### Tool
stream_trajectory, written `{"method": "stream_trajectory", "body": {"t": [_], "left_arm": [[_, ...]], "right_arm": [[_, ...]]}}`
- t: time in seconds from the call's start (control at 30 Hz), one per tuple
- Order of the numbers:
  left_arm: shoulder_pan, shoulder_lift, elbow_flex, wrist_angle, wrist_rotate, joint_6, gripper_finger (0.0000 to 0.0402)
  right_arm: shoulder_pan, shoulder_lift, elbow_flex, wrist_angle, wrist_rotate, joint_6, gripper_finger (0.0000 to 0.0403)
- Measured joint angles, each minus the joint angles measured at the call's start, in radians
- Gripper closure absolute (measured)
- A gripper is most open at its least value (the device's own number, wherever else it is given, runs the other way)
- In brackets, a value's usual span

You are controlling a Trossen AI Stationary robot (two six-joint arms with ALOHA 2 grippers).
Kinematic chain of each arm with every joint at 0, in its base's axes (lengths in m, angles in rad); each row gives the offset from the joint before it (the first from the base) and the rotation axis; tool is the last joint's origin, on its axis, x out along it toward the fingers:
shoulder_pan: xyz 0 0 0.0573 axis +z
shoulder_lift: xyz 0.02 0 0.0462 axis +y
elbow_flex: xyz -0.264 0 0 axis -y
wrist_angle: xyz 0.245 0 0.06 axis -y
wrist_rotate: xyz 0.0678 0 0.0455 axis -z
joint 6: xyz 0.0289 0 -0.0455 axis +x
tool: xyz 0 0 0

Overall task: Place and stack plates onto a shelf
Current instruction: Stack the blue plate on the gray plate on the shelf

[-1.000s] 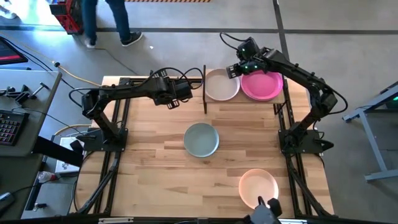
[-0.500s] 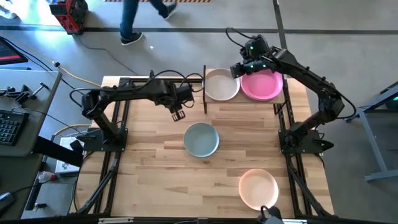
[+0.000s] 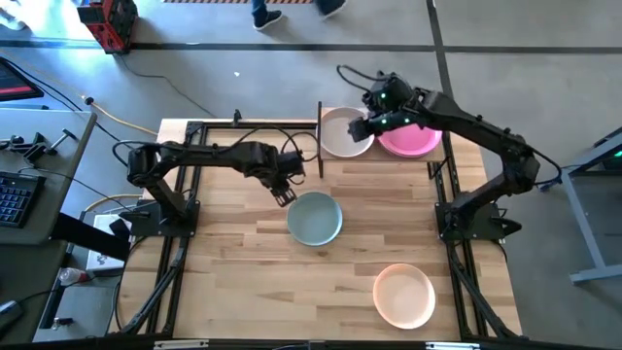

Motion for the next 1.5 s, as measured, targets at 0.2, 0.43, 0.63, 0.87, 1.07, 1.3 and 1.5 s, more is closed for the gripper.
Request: {"method": "stream_trajectory", "body": {"t": [0.2, 0.43, 0.63, 0.87, 1.07, 1.3, 1.5], "left_arm": [[-0.042, 0.0, -0.054, 0.116, 0.026, -0.077, 0.0268], [-0.083, 0.0, -0.126, 0.21, 0.045, -0.154, 0.0268], [-0.107, 0.0, -0.196, 0.327, 0.046, -0.21, 0.0268], [-0.11, 0.023, -0.25, 0.397, 0.05, -0.251, 0.0268], [-0.116, 0.044, -0.268, 0.435, 0.079, -0.262, 0.0268], [-0.116, 0.129, -0.268, 0.478, 0.097, -0.27, 0.0268], [-0.124, 0.162, -0.264, 0.488, 0.09, -0.269, 0.0271]], "right_arm": [[0.107, 0.0, 0.0, 0.0, 0.015, 0.056, 0.0304], [0.212, 0.001, 0.0, 0.0, 0.061, 0.125, 0.0304], [0.277, 0.001, 0.0, 0.0, 0.087, 0.155, 0.0304], [0.331, 0.001, 0.0, -0.001, 0.131, 0.185, 0.0304], [0.353, 0.002, 0.0, -0.001, 0.154, 0.202, 0.0304], [0.354, 0.002, 0.0, 0.0, 0.154, 0.209, 0.0304], [0.354, 0.002, 0.0, -0.003, 0.154, 0.209, 0.0304]]}}
